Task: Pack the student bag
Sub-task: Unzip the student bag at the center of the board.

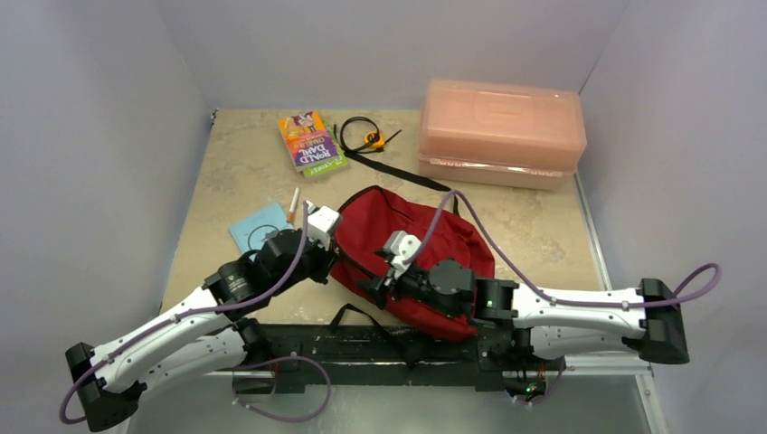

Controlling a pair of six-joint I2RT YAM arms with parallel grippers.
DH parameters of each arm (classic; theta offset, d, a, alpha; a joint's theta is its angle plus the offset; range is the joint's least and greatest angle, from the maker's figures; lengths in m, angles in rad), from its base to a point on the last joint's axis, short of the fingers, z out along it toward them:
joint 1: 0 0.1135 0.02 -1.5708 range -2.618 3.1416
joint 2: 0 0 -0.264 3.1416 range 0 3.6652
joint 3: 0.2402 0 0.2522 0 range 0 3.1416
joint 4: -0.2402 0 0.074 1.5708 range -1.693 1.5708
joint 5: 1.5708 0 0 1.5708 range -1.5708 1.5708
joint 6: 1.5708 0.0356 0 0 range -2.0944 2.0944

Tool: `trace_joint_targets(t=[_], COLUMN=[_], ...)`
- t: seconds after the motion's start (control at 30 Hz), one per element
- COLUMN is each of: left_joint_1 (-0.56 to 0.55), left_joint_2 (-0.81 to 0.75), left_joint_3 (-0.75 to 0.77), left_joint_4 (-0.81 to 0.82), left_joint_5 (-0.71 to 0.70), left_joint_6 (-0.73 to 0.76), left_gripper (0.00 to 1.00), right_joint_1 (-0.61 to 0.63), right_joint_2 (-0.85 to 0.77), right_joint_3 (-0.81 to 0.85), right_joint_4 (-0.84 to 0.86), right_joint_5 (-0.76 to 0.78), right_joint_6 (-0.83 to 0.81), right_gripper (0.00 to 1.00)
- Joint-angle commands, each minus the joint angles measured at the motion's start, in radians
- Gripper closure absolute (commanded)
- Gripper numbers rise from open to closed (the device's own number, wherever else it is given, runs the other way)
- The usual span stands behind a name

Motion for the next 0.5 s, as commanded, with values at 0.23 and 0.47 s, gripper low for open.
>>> trace_joint_targets(t=[0.23, 0.47], left_joint_1=[-0.004, -0.005], left_joint_2=[-0.063, -0.097], left_joint_3=[0.072, 0.120], left_joint_4=[-0.016, -0.113], left_joint_5=[0.100, 0.044], left_joint_6=[-0.042, -0.069], left_gripper=[1.00, 1.00], right_joint_1=[-0.033, -0.033], right_joint_2=[0.264, 0.313], right_joint_3=[0.102, 0.027], right_joint_4=[0.111, 0.294], right_joint_5=[0.035, 0.102], right_joint_6=[-0.107, -0.372], right_gripper=[0.39, 0.82])
